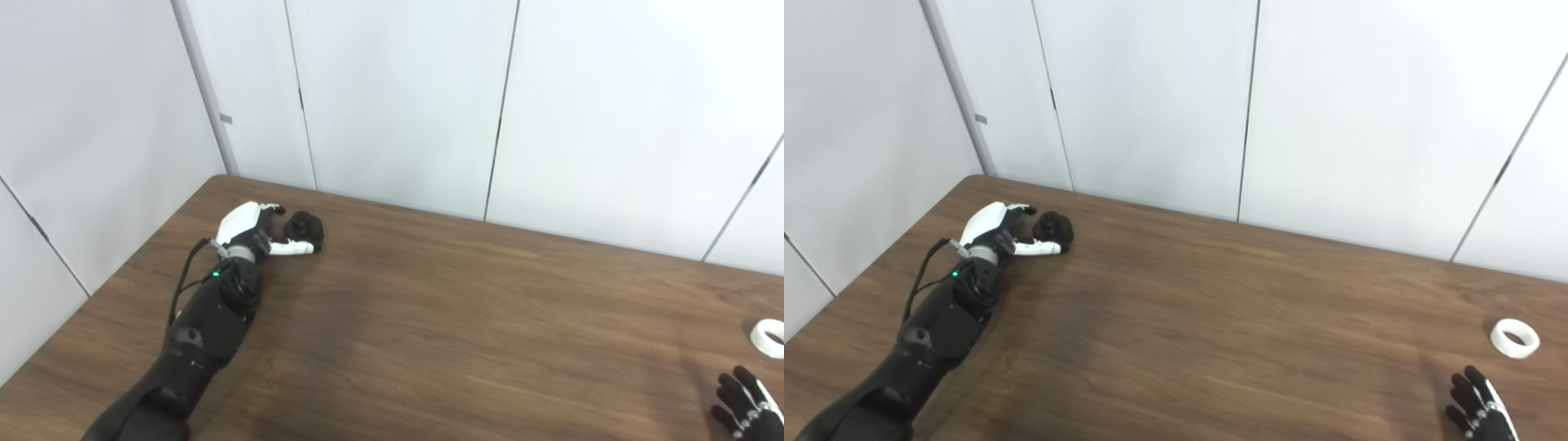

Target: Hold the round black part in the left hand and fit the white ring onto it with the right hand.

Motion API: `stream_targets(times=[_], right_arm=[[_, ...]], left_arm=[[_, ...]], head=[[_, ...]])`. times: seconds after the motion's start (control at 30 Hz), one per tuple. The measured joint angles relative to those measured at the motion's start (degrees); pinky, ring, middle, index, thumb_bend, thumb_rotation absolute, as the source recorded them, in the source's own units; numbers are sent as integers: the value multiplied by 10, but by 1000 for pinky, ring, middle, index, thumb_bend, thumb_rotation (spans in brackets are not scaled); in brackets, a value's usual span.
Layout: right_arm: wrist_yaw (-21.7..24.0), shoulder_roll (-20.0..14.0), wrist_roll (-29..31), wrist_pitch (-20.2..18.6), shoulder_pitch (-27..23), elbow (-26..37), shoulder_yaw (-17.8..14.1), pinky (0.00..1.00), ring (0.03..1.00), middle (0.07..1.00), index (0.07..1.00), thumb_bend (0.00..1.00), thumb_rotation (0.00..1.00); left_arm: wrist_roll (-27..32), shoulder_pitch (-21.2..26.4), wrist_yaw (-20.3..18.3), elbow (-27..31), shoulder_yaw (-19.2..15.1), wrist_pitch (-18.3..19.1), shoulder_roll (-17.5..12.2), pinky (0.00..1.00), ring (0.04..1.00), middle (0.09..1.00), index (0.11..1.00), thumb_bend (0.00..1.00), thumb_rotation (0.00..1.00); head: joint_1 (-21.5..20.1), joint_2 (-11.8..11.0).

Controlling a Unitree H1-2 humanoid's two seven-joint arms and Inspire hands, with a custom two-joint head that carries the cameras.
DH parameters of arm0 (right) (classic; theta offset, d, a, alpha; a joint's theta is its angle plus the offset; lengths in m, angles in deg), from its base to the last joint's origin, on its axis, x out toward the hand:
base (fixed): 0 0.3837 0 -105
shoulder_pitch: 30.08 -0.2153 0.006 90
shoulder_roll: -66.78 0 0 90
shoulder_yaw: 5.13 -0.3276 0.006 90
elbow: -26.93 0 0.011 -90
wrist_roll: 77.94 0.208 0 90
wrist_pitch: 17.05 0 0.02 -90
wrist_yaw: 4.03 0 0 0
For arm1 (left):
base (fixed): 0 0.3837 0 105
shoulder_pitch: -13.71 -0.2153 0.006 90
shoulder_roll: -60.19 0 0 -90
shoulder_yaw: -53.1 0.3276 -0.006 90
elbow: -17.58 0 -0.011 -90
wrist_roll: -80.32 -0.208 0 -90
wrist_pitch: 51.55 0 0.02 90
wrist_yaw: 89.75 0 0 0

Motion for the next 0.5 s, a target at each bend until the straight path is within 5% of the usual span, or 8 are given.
stream_targets(times=[0.5], right_arm=[[-2, 0, -3, -4, 2, 2, 2, 989, 932, 904, 926, 654, 1000]], left_arm=[[21, 18, 11, -29, 3, -3, 0, 1000, 996, 947, 833, 975, 415]], head=[[-3, -1]])
